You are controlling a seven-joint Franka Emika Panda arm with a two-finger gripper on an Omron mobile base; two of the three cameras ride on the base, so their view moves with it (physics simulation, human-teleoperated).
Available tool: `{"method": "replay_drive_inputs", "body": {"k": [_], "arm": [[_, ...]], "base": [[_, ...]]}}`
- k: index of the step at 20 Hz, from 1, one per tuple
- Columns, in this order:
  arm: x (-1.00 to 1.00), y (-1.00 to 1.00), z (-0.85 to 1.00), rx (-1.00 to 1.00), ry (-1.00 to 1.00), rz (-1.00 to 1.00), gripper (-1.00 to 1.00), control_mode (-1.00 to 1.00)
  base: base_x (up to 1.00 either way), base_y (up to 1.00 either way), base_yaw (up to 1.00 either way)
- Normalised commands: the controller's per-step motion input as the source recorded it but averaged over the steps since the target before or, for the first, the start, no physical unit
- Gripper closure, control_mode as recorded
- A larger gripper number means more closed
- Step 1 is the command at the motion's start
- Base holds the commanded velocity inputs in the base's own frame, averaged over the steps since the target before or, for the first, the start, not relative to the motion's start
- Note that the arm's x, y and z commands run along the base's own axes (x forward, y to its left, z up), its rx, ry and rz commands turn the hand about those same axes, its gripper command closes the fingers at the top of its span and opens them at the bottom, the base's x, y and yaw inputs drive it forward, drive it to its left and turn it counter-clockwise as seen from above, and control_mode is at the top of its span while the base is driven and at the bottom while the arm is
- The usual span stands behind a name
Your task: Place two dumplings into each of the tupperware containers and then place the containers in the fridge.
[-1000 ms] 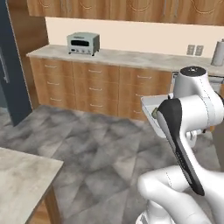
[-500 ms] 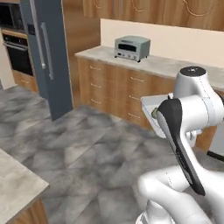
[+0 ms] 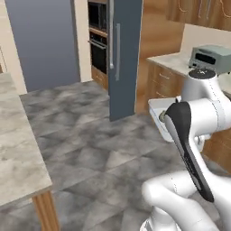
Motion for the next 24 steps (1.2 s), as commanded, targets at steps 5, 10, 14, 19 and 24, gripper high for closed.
{"method": "replay_drive_inputs", "body": {"k": [5,10,14,19,24], "arm": [[0.0,0.0,0.0,0.0,0.0,0.0,1.0,1.0],[0.0,0.0,0.0,0.0,0.0,0.0,1.0,1.0],[0.0,0.0,0.0,0.0,0.0,0.0,1.0,1.0],[0.0,0.0,0.0,0.0,0.0,0.0,1.0,1.0],[0.0,0.0,0.0,0.0,0.0,0.0,1.0,1.0]], "base": [[0.99,-0.06,0.7],[1.0,-0.2,0.35],[1.0,-0.05,0.03],[1.0,0.0,0.0],[1.0,-0.14,-0.04]]}}
